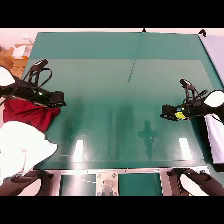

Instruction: Fold the shirts.

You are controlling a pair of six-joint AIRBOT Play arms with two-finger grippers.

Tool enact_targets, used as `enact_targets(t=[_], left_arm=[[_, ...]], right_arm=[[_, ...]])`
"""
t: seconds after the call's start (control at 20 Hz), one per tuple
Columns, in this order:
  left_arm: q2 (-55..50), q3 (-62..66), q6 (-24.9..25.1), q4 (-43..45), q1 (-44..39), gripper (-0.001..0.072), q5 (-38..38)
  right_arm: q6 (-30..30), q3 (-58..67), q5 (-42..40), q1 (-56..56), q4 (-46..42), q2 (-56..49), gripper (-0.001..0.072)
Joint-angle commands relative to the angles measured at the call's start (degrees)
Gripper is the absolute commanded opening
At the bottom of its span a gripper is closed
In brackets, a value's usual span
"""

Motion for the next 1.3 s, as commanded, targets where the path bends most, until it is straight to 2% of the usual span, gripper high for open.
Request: enact_targets(t=[0.0,0.15,0.3,0.4,0.45,0.5,0.55,0.6,0.7,0.8,1.0,1.1,1.15,1.2,1.25], left_arm=[[0.02,-0.02,0.00,0.00,0.04,0.0029,0.00],[0.02,-0.02,0.00,-0.04,0.04,0.0029,0.94],[-0.04,-0.02,1.46,1.49,0.04,0.0029,7.43],[-0.04,-0.02,2.99,12.81,0.17,0.0048,11.78],[-0.20,-0.04,1.86,22.12,0.79,0.0435,13.03],[-0.42,-0.50,-2.29,31.69,2.16,0.0720,14.60],[-0.98,-0.94,-4.72,37.62,4.24,0.0720,15.45],[-2.12,-1.27,-4.96,39.43,7.02,0.0720,15.26],[-6.05,-1.42,-4.44,38.27,12.72,0.0720,13.88],[-11.08,-2.71,-4.20,36.63,16.52,0.0720,16.06],[-21.49,-2.82,-0.98,36.15,17.70,0.0720,20.11],[-25.81,-2.82,-0.98,36.52,17.73,0.0720,19.91],[-26.93,-2.80,-0.98,36.65,17.70,0.0641,19.76],[-27.15,-2.58,-0.98,36.61,17.70,0.0249,19.10],[-27.12,-1.60,-0.02,36.24,17.64,0.0025,18.16]], right_arm=[[0.02,-0.02,0.00,0.04,0.02,0.04,0.0014],[0.02,-0.02,0.00,0.04,0.02,0.04,0.0014],[0.02,-0.02,0.00,0.04,0.02,0.04,0.0014],[0.02,0.00,0.00,0.04,0.04,0.04,0.0014],[0.02,-0.02,0.00,0.04,0.04,0.04,0.0014],[0.02,-0.02,0.00,0.04,0.02,0.04,0.0014],[0.04,-0.02,0.00,0.04,0.02,0.04,0.0014],[0.02,-0.02,-0.02,0.04,0.02,0.04,0.0014],[0.02,-0.02,-1.66,0.04,0.02,-0.02,0.0014],[0.02,-0.02,-2.54,0.04,0.02,-0.13,0.0014],[0.02,-0.02,-2.54,0.07,0.02,-0.13,0.0014],[0.02,-0.02,-2.54,0.07,0.02,-0.13,0.0014],[0.02,-0.02,-2.54,0.09,0.20,-0.13,0.0014],[0.02,-0.02,-2.54,0.11,0.26,-0.13,0.0014],[0.02,-0.02,-2.54,0.11,0.26,-0.13,0.0014]])
